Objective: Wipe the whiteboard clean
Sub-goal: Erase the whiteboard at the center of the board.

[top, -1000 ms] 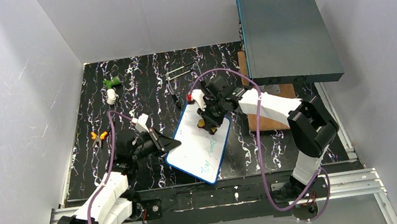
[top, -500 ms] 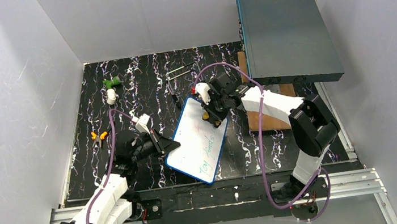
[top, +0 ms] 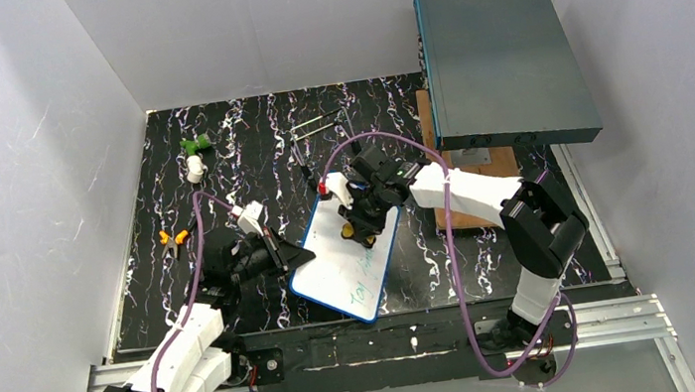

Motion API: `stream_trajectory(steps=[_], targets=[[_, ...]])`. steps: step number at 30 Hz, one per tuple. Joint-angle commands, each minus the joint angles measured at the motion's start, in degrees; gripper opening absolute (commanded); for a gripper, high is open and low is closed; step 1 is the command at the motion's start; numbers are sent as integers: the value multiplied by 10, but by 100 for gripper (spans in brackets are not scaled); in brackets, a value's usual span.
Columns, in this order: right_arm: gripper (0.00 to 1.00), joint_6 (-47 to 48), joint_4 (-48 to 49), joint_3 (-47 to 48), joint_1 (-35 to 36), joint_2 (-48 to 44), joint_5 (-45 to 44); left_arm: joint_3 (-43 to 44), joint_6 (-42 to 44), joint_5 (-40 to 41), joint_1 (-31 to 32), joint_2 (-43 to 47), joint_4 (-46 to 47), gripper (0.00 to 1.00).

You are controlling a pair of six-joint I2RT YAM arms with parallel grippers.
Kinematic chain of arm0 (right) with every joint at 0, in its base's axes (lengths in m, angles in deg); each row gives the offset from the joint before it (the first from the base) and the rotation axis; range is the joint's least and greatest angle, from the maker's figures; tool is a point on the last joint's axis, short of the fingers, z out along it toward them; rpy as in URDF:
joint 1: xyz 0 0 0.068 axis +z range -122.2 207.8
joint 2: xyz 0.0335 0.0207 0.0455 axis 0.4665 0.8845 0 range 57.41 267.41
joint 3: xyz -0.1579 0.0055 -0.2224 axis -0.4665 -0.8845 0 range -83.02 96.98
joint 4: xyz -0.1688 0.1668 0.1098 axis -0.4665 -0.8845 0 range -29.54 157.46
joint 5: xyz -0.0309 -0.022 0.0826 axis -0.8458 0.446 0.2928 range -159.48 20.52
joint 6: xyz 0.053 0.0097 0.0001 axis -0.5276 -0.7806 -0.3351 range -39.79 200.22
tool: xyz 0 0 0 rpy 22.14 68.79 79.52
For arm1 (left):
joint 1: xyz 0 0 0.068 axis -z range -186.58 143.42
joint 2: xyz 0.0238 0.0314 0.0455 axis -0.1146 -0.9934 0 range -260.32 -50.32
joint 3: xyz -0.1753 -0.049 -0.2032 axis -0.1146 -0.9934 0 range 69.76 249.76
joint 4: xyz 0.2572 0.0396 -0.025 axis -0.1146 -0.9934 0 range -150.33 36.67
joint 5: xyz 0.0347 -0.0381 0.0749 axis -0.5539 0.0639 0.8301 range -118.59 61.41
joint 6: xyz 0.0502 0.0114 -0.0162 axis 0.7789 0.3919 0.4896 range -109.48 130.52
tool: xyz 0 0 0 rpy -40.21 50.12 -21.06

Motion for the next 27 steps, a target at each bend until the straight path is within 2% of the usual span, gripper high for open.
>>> stream_trajectory(steps=[1,5,10,17,20,27], targets=[[1,-10,13,12,-18,0,-16,33,14,-28,4,10,39,0],[1,-27,29,11,-49,5,-77,34,14,-33,3,8,43,0],[1,-19,17,16,-57,23,-89,37,15,-38,3,9,38,0],[1,73,-83,34,-31,22,60,36,20,-36,3,8,40,0],[1,49,-65,42,-20,26,41,37,20,-39,4,8,38,0],[1,-97,39,45,-57,19,-117,31,12,-37,4,25,39,0]])
